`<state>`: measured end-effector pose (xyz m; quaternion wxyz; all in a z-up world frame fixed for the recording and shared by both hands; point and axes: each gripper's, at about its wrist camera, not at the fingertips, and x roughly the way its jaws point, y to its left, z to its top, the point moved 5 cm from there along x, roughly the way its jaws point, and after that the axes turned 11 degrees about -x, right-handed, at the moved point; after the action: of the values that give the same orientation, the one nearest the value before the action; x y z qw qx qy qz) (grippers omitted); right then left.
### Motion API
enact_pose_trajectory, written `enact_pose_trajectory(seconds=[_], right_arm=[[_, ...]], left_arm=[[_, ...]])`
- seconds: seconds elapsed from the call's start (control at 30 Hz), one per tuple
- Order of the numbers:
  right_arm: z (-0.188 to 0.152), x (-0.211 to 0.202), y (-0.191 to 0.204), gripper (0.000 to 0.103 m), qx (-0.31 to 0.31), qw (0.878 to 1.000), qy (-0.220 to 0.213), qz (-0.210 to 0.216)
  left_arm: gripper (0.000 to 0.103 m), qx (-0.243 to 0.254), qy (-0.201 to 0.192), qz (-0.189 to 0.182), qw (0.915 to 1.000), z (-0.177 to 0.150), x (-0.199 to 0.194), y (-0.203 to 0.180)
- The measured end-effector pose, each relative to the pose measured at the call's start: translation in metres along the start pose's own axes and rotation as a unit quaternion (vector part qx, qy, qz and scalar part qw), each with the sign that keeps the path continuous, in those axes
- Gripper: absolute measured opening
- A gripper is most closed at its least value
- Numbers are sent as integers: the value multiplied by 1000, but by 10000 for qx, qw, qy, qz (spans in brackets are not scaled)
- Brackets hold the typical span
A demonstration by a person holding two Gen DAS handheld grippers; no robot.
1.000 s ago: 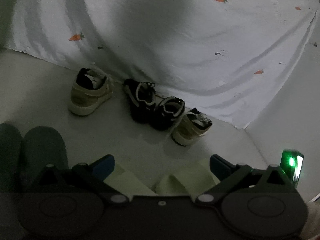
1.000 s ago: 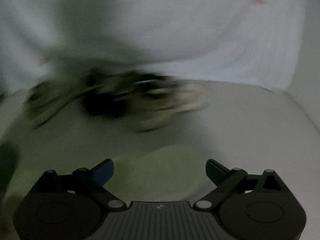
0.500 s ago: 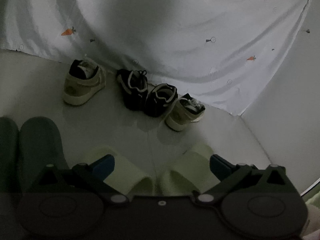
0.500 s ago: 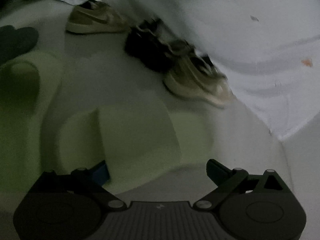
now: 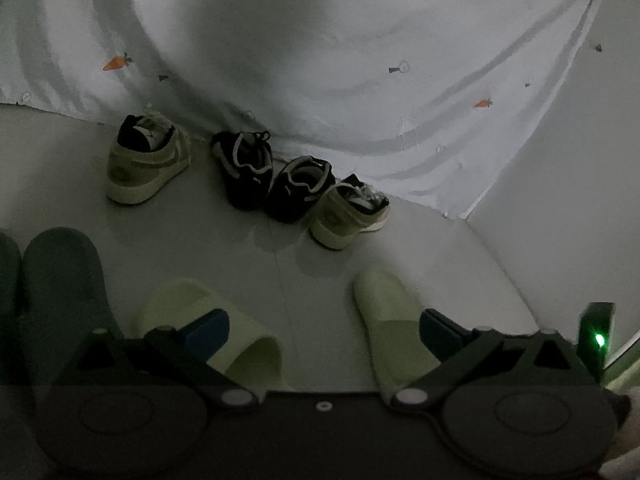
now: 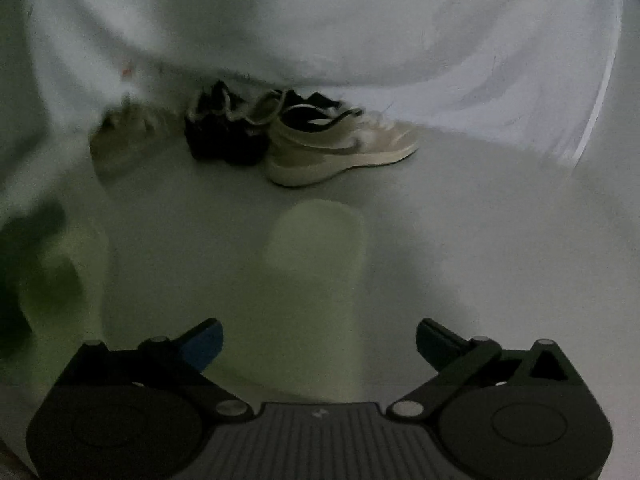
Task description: Organize scattered shoes
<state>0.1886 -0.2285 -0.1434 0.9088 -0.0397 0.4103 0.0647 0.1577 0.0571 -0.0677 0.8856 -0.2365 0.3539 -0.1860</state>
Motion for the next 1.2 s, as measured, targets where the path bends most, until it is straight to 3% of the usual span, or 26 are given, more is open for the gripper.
enact_pose_trajectory(seconds=[0.2, 0.4, 0.53, 0.67, 0.73, 0.77, 0.8, 0.9, 1.03, 1.2], right_arm=[[0, 43, 11, 97, 57, 9981, 557, -275], [-25, 22, 36, 97, -633, 9952, 686, 300], [-29, 10, 46, 97, -926, 9930, 689, 267], [-3, -18, 67, 98, -1593, 9871, 45, -149], [12, -31, 84, 98, -1737, 9846, -219, 30], [17, -34, 98, 98, -1773, 9829, -257, 422], [19, -34, 116, 96, -1814, 9786, -149, 964], [9, -18, 160, 87, -2227, 9597, 424, 1663], [-13, 2, 199, 86, -3209, 9280, 988, 1613], [-22, 5, 206, 87, -3767, 9064, 1194, 1494]], left_arm=[[103, 19, -105, 81, 9999, -4, -11, 1], [103, -229, -229, 271, 9991, -7, -25, 17], [103, -395, -311, 371, 9980, -5, -31, 30], [103, -394, -342, 454, 9976, -1, -36, 41], [103, -408, -344, 476, 9974, 0, -36, 46], [103, -445, -341, 476, 9973, 0, -36, 49], [103, -493, -336, 465, 9971, 0, -36, 52], [103, -583, -387, 387, 9968, 1, -39, 59], [103, -643, -515, 365, 9959, 3, -46, 66], [103, -811, -574, 448, 9940, 0, -53, 84]])
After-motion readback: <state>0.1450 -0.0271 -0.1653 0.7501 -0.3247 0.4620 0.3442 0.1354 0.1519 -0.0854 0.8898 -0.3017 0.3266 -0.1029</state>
